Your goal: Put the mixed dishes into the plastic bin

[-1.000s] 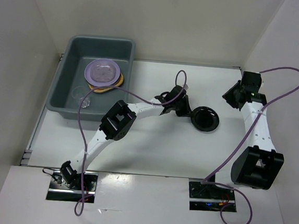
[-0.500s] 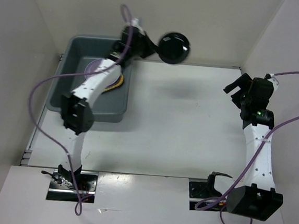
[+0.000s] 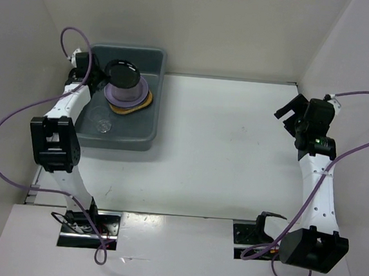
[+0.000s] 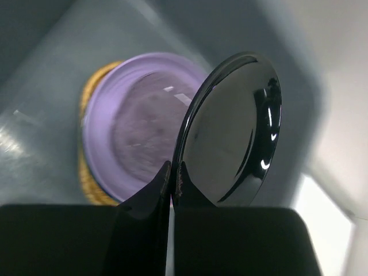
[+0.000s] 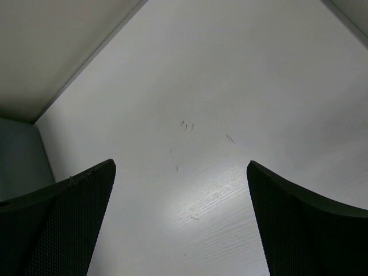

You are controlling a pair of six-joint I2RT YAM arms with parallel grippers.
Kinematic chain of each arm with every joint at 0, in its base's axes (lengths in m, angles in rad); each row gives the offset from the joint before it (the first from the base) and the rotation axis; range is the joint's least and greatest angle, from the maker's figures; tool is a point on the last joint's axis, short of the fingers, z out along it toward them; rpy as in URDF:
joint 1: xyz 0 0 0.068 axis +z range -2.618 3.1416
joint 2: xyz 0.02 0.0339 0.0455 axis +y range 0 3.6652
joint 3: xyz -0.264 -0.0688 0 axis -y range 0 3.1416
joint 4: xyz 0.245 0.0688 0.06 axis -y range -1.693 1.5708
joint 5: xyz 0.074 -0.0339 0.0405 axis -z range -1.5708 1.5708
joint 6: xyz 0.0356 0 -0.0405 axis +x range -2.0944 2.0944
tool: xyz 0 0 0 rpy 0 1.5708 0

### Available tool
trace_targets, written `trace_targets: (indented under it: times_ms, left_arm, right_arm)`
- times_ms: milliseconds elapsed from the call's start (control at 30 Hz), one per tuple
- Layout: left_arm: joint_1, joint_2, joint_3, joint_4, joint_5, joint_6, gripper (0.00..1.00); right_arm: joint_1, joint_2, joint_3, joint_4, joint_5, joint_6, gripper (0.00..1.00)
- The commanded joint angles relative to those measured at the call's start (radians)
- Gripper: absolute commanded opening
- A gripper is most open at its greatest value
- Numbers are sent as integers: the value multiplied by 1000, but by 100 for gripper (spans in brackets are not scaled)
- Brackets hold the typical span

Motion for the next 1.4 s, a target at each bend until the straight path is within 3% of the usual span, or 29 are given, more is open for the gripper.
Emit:
trace_targets:
  times_ms: [0,400,500,633,667,800,933,1033,1100,1167,1367]
  left_arm:
    - [-5,48,3,63,8,28,0]
    - [15,284,120,63,62,-24,0]
    - [15,314,129,63,71,-33,7]
    - [15,315,152,74,94,-33,63]
    - [15,301,184,57,83,-19,83]
    - [15,243,311,-38,-32,67,100]
    - [15,140,368,-89,-75,134,100]
    - [15,7,338,-77,113,159,100]
    - [-17,-58,215,-25,274,159,100]
    - [-47,-166,97,29,345,148,100]
    - [-182,-440,-263,-18,321,148,100]
  right_arm:
    - [5,-3,-3,44,18,-22,100]
    - [5,-23,-42,23,53,-40,100]
    - [5,-23,-42,12,62,-40,100]
    - [5,-12,-33,12,62,-40,100]
    - [5,-12,-33,12,62,-40,100]
    - [5,-3,-23,12,62,-40,100]
    - [5,-3,-23,21,13,-40,100]
    - [5,-12,-43,41,-33,-40,100]
    - [5,-22,-56,54,-95,-40,100]
    - [5,-35,-85,64,-160,-40,100]
    - [5,-101,-140,64,-295,-54,100]
